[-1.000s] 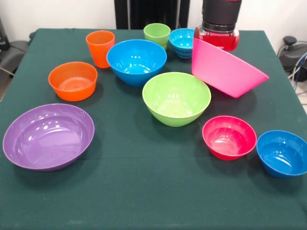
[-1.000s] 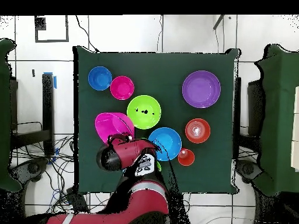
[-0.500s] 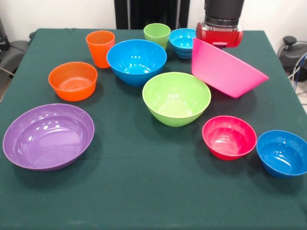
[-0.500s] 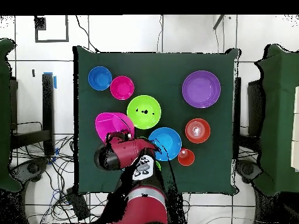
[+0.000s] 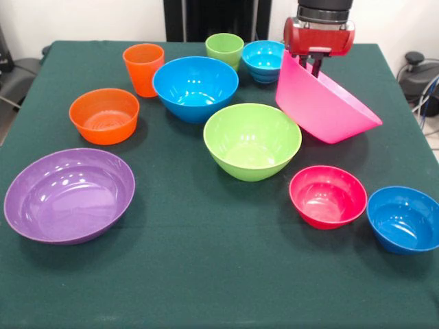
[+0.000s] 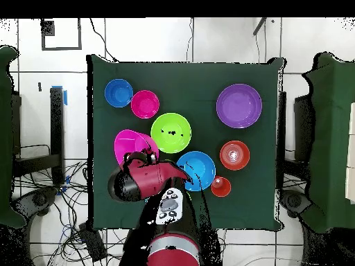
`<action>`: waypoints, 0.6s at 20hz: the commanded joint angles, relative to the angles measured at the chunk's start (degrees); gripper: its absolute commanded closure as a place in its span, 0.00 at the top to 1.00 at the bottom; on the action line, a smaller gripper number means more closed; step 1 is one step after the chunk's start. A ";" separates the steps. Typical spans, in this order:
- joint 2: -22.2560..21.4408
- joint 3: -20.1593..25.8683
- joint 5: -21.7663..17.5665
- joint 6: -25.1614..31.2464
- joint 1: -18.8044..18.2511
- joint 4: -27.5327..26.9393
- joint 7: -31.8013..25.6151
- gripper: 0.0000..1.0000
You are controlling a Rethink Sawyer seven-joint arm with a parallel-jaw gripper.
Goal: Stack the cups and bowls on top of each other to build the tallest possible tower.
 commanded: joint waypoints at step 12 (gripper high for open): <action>-1.39 6.96 0.05 4.63 -2.55 2.28 4.52 0.00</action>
